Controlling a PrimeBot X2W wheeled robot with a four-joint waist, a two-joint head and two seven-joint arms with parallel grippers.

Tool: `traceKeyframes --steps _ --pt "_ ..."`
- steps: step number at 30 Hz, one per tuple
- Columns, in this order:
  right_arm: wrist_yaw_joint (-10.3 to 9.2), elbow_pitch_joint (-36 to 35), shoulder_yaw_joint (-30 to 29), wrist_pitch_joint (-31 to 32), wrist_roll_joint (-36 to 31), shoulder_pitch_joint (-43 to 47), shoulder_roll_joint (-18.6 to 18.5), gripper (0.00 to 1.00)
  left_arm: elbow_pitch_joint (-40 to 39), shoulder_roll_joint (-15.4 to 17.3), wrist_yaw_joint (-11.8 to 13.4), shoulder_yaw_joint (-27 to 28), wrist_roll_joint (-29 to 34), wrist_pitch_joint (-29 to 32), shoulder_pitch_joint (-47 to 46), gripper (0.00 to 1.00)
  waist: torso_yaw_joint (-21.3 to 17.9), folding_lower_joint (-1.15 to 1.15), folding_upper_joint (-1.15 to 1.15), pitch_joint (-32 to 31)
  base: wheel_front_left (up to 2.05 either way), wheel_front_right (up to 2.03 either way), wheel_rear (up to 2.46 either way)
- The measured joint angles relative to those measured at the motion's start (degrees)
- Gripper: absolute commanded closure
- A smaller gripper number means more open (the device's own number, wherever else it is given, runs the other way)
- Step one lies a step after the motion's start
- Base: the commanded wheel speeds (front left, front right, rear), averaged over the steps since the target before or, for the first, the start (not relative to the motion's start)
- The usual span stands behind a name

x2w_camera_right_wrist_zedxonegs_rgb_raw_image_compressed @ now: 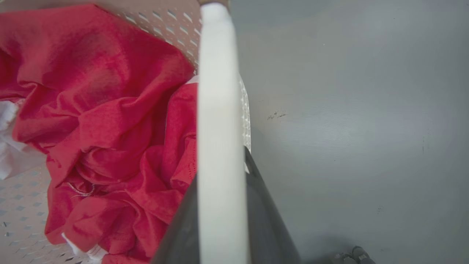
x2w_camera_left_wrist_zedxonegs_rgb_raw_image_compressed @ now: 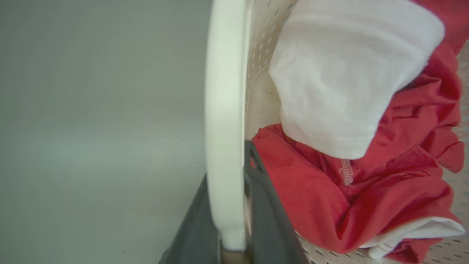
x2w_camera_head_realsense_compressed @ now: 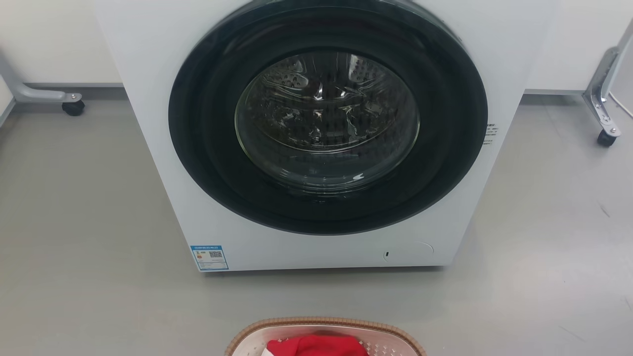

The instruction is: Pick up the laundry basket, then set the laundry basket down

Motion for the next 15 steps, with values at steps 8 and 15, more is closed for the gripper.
traceKeyframes --steps 8,15 --pt "-0.29 0.0 1.3 1.0 1.4 0.0 -0.1 1.0 -0.1 0.1 0.5 -0.7 -0.8 0.8 1.1 1.0 0.2 0.0 0.0 -0.6 0.0 0.0 0.0" --pt "-0.68 0.0 2.4 1.1 2.9 0.0 -0.2 1.0 -0.3 0.1 0.9 -1.4 -1.3 1.1 1.1 1.0 0.3 0.01 0.0 -0.7 0.0 0.0 0.0"
